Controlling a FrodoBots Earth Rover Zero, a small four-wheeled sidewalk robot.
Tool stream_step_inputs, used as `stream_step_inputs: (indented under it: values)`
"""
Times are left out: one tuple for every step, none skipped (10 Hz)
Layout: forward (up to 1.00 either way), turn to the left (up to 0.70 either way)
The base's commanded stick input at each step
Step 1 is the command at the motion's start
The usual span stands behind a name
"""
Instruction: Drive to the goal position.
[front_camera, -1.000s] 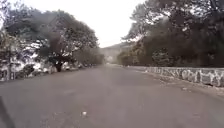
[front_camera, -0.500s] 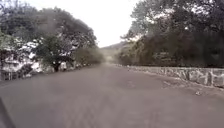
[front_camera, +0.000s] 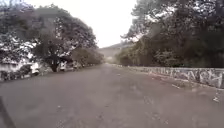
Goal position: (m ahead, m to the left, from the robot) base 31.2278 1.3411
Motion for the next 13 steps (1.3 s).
stream_step_inputs:
  values:
    - [1.00, 0.00]
    - [1.00, 0.00]
    - [1.00, 0.00]
    - [1.00, 0.00]
    - [1.00, 0.00]
    - [1.00, 0.00]
    - [1.00, 0.00]
    - [1.00, 0.00]
    - [1.00, 0.00]
    - [1.00, 0.00]
    - [1.00, 0.00]
    - [1.00, 0.00]
    - [1.00, 0.00]
